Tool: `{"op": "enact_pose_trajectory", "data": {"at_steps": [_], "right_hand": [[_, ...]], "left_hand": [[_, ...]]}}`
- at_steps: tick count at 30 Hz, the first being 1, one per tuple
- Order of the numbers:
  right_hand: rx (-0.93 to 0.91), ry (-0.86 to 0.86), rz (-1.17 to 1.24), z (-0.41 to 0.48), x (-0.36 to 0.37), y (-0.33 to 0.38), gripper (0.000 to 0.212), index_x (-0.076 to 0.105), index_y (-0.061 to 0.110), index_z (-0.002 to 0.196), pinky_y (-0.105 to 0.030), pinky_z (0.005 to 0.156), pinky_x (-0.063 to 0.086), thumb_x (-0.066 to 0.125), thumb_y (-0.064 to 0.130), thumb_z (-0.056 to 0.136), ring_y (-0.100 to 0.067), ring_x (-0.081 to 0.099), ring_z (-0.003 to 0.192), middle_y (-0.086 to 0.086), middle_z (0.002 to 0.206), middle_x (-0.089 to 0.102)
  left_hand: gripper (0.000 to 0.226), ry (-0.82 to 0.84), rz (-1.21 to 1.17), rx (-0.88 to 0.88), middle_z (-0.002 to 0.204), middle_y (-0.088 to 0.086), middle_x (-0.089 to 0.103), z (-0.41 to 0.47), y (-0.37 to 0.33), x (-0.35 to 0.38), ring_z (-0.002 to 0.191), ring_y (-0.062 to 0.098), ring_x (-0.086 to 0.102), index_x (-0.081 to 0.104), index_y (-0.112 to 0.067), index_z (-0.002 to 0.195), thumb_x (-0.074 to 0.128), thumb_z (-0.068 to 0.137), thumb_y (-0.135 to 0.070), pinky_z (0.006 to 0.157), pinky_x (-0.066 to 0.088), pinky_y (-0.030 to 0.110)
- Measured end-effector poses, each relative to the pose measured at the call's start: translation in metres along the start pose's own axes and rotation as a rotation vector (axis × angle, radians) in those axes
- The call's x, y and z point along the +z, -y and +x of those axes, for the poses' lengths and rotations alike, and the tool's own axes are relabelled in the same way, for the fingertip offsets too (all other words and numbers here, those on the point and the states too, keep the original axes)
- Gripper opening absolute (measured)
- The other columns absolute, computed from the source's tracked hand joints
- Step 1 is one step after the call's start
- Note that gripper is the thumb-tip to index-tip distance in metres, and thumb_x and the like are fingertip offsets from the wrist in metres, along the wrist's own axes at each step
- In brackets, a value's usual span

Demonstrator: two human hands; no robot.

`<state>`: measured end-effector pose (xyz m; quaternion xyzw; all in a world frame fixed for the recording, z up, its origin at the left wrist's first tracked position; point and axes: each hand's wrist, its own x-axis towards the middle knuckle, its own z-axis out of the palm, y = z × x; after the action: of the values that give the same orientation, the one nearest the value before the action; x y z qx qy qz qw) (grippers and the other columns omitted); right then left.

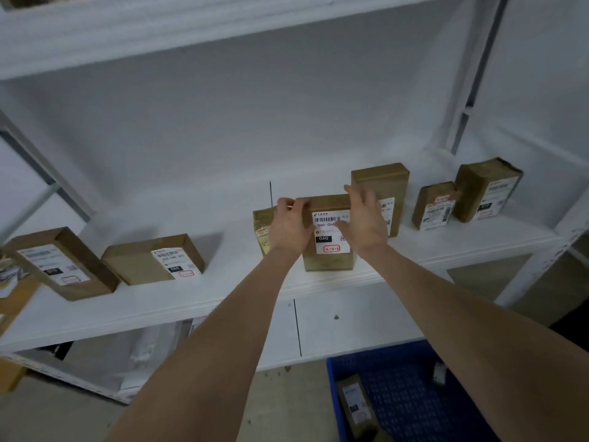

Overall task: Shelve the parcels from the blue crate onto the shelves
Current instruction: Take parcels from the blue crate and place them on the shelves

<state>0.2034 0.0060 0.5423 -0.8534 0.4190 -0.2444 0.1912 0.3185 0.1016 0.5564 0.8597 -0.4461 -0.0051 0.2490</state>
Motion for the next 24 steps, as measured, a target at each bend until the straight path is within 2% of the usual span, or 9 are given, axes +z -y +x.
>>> {"op": "enact_pose_trajectory", "data": {"at_steps": [3,6,9,12,14,15,17,19,24], "right_hand": [[-0.203,0.002,-0.239,0.006,-0.007,0.003,0.057,0.040,0.017,0.142,-0.041,0.106,0.037,0.063,0.016,0.090,-0.029,0.029,0.135,-0.008,0.149,0.031],[-0.304,0.039,-0.335,0.010,-0.005,0.007,0.043,0.047,0.010,0.133,-0.038,0.097,0.042,0.055,0.007,0.090,-0.028,0.037,0.126,-0.009,0.137,0.043],[-0.318,0.031,-0.350,0.011,-0.003,0.008,0.048,0.047,0.009,0.129,-0.036,0.085,0.048,0.060,0.000,0.084,-0.030,0.039,0.121,-0.012,0.130,0.045],[-0.347,0.008,-0.389,0.011,0.004,0.005,0.051,0.053,0.007,0.120,-0.036,0.074,0.051,0.070,-0.004,0.073,-0.033,0.047,0.112,-0.014,0.121,0.051],[-0.342,-0.034,-0.387,0.012,0.009,0.003,0.055,0.058,0.004,0.108,-0.038,0.064,0.052,0.078,-0.008,0.058,-0.035,0.054,0.100,-0.016,0.109,0.057],[-0.341,-0.041,-0.389,0.012,0.011,0.002,0.055,0.058,0.004,0.107,-0.039,0.065,0.052,0.079,-0.007,0.057,-0.036,0.054,0.100,-0.017,0.109,0.057],[-0.339,-0.023,-0.395,0.015,0.011,0.004,0.052,0.054,0.004,0.117,-0.039,0.075,0.050,0.072,-0.004,0.070,-0.035,0.048,0.111,-0.017,0.119,0.052],[-0.327,0.006,-0.399,0.019,0.011,0.004,0.050,0.049,0.005,0.124,-0.037,0.081,0.047,0.067,-0.001,0.078,-0.033,0.043,0.116,-0.016,0.124,0.047],[-0.304,0.025,-0.412,0.028,0.015,0.007,0.050,0.048,0.005,0.124,-0.037,0.082,0.046,0.068,0.002,0.078,-0.033,0.042,0.117,-0.017,0.123,0.046]], "left_hand": [[0.048,-0.045,0.183,0.112,0.137,0.005,0.038,0.003,-0.002,0.002,0.125,0.022,0.040,0.045,-0.020,0.135,0.059,0.089,-0.017,0.086,0.049,0.034],[0.053,-0.041,0.311,0.220,0.135,0.005,0.041,0.010,-0.004,0.008,0.125,0.021,0.038,0.042,-0.015,0.135,0.060,0.085,-0.014,0.085,0.047,0.030],[0.076,-0.025,0.413,0.238,0.129,0.006,0.040,0.015,-0.004,0.016,0.120,0.022,0.041,0.039,-0.016,0.134,0.078,0.069,-0.022,0.078,0.047,0.028],[0.072,-0.099,0.442,0.271,0.121,0.009,0.046,0.017,-0.003,0.024,0.112,0.024,0.046,0.046,-0.013,0.127,0.080,0.064,-0.016,0.074,0.048,0.027],[0.072,-0.198,0.433,0.303,0.106,0.009,0.054,0.019,0.001,0.031,0.097,0.025,0.055,0.056,-0.011,0.114,0.087,0.049,-0.015,0.068,0.052,0.026],[0.076,-0.228,0.416,0.311,0.101,0.009,0.056,0.020,0.003,0.034,0.092,0.025,0.057,0.057,-0.011,0.110,0.090,0.041,-0.017,0.066,0.053,0.026],[0.085,-0.255,0.388,0.331,0.100,0.008,0.058,0.023,0.007,0.040,0.091,0.025,0.058,0.051,-0.010,0.109,0.091,0.034,-0.019,0.066,0.055,0.026],[0.089,-0.263,0.384,0.353,0.101,0.009,0.059,0.026,0.008,0.041,0.091,0.026,0.059,0.048,-0.008,0.111,0.091,0.035,-0.019,0.066,0.055,0.026],[0.087,-0.267,0.376,0.348,0.104,0.008,0.059,0.037,0.014,0.045,0.095,0.025,0.055,0.050,-0.006,0.114,0.090,0.038,-0.020,0.064,0.055,0.026]]}}
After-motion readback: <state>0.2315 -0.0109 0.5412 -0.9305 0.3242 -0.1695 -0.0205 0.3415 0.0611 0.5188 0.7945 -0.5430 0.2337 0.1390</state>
